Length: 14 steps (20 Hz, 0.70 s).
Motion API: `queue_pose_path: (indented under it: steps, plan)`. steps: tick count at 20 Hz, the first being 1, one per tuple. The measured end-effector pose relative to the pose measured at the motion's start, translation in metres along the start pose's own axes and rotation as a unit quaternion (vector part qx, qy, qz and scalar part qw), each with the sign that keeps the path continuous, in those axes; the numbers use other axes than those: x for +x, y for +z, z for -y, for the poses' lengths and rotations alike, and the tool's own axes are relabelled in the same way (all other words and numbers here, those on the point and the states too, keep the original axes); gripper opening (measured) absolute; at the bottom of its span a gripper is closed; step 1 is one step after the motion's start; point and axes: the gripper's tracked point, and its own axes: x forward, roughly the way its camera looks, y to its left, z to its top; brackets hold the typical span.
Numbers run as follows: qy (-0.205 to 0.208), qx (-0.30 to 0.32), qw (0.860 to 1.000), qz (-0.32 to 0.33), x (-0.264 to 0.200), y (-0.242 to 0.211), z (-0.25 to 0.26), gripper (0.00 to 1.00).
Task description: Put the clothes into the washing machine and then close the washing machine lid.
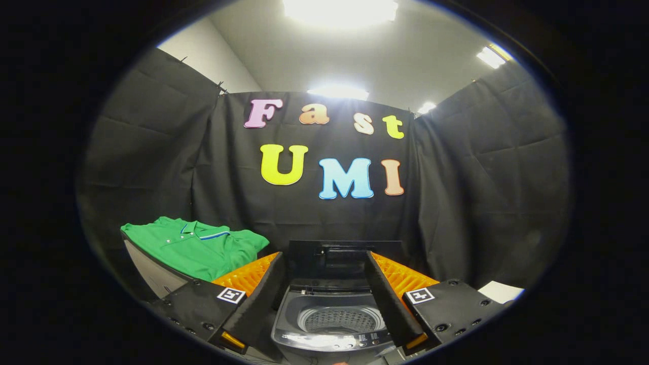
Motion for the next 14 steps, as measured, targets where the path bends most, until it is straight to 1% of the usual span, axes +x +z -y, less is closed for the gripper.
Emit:
queue_pose_path:
  steps: [7,14]
  plan:
    - [0.016,0.013,1.000,0.006,0.016,0.020,-0.018,0.98]
    - [0.050,0.022,0.999,0.004,0.036,0.037,-0.053,0.99]
